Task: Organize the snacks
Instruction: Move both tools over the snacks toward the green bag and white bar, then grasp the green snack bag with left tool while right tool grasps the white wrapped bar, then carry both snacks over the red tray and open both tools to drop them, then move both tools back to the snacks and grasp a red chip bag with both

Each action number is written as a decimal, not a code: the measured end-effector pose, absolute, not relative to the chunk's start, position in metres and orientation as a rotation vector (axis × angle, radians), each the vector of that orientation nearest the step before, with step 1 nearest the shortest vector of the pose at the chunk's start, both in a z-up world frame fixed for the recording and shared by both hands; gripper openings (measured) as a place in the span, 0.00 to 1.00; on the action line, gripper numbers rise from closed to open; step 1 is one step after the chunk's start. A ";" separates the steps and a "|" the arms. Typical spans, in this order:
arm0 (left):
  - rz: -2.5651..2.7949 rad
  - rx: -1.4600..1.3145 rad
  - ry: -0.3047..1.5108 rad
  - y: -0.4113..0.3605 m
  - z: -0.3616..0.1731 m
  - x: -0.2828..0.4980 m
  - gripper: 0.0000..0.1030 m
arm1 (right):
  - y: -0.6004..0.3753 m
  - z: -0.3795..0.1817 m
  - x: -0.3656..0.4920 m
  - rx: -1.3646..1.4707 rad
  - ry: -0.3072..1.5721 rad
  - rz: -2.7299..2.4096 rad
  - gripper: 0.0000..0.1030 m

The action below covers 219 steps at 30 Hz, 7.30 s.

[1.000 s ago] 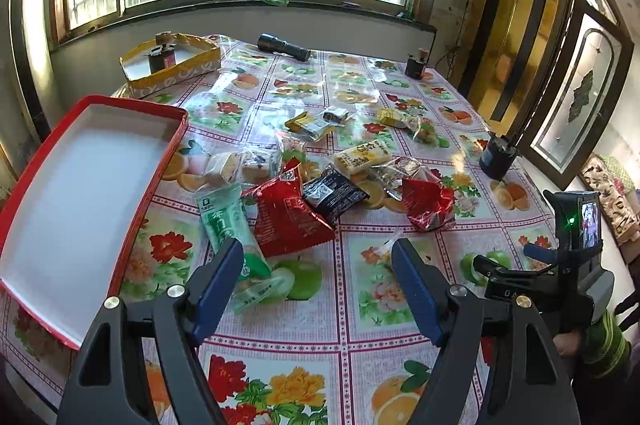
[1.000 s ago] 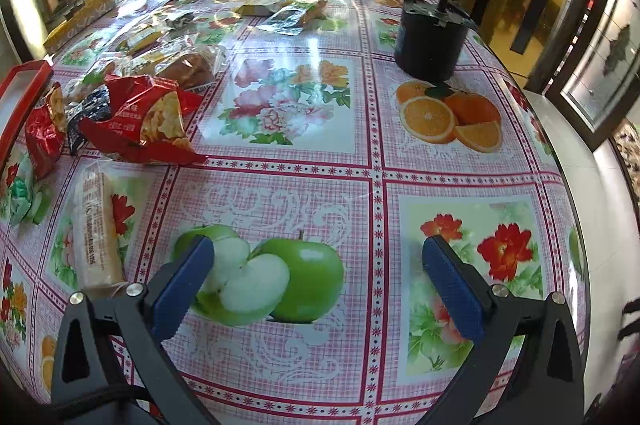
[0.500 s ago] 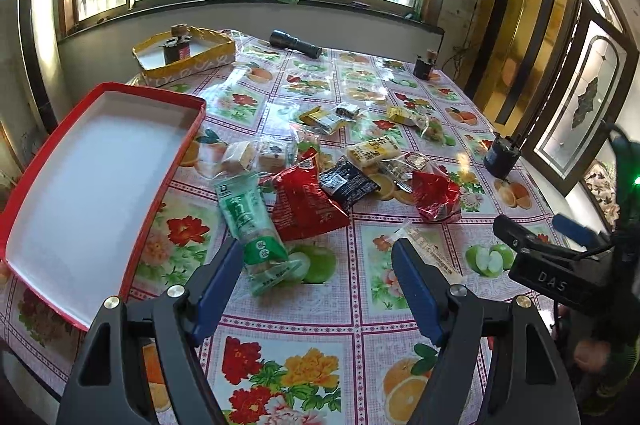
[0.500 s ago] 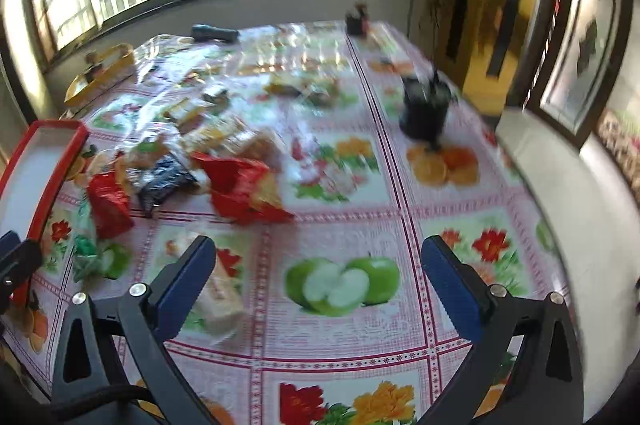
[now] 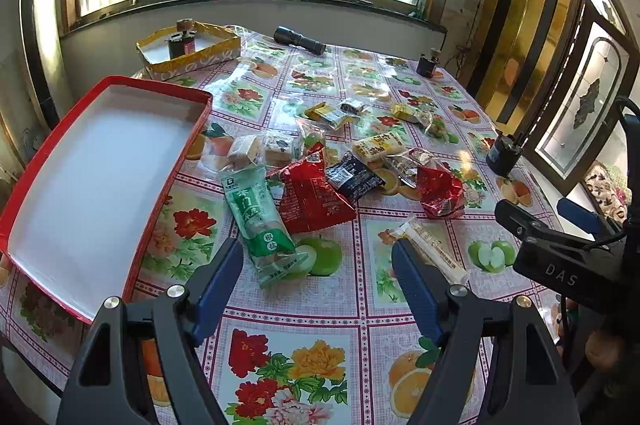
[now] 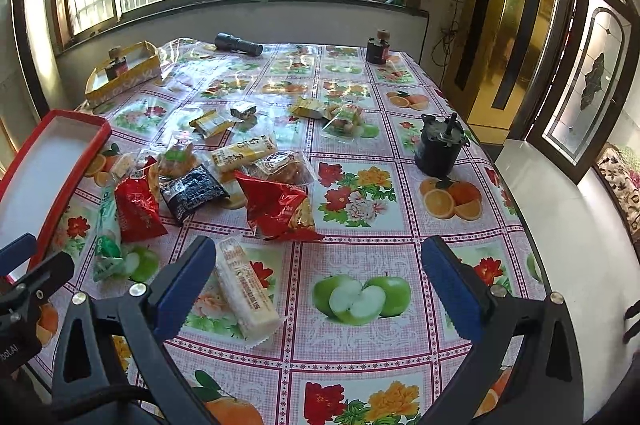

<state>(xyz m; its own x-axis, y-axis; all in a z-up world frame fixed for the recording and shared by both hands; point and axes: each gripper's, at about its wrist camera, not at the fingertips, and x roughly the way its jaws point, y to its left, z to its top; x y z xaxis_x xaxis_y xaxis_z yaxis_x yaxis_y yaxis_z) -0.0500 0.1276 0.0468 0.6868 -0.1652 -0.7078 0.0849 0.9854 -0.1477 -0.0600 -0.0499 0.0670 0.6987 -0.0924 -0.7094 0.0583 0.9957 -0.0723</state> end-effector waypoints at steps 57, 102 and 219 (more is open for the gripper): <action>0.058 -0.024 1.136 0.137 -0.034 0.052 0.76 | -0.009 -0.019 -0.029 -0.204 1.027 0.358 0.51; 0.264 -0.072 0.783 0.235 0.061 -0.042 0.24 | 0.058 0.057 -0.045 0.091 0.886 0.626 0.34; -0.070 -0.513 1.078 0.145 0.002 0.072 0.74 | -0.087 -0.001 0.031 0.349 0.891 0.302 0.74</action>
